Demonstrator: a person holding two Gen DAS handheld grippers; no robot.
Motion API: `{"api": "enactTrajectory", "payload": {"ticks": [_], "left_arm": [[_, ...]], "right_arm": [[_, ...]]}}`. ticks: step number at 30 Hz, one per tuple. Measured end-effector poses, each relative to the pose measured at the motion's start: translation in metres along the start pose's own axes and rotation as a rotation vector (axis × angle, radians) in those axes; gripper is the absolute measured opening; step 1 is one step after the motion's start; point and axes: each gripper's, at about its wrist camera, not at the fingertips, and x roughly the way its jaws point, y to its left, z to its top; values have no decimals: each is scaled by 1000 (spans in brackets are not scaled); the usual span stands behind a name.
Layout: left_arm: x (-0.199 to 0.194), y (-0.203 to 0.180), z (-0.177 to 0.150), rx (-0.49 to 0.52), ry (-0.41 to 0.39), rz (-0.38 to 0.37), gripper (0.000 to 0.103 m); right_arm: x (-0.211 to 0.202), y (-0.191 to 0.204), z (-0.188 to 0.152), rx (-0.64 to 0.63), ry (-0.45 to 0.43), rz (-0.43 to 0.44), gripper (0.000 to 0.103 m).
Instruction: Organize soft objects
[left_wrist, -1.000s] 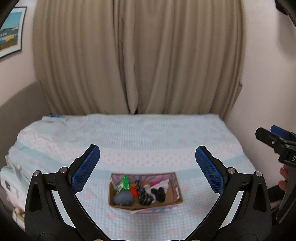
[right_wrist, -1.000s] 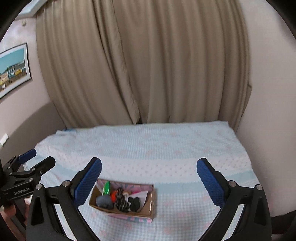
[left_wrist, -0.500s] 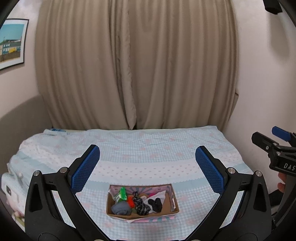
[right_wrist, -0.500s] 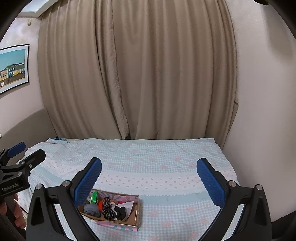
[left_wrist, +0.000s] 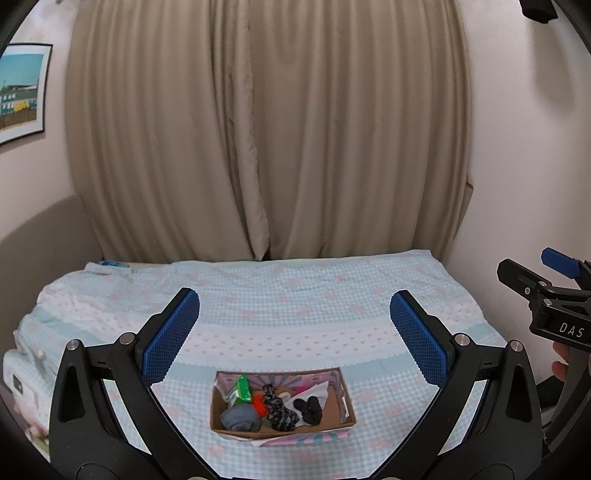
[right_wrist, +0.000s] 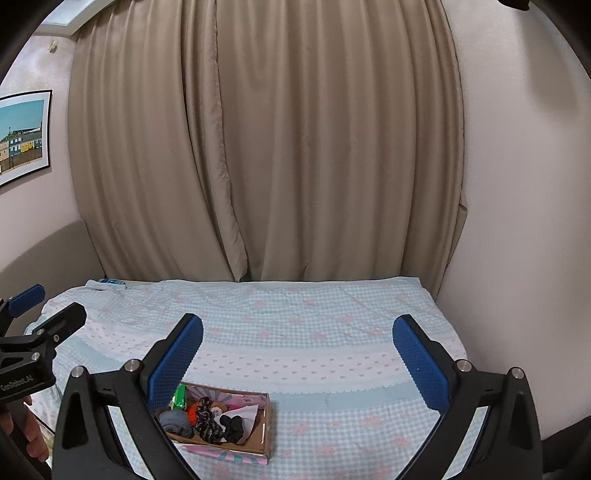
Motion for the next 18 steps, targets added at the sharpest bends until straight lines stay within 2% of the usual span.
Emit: {"api": "enactTrajectory", "payload": {"ticks": [18], "left_arm": [[-7, 5, -3, 4, -17, 2, 103]], "right_arm": [[3, 7, -5, 4, -4, -7, 102]]}}
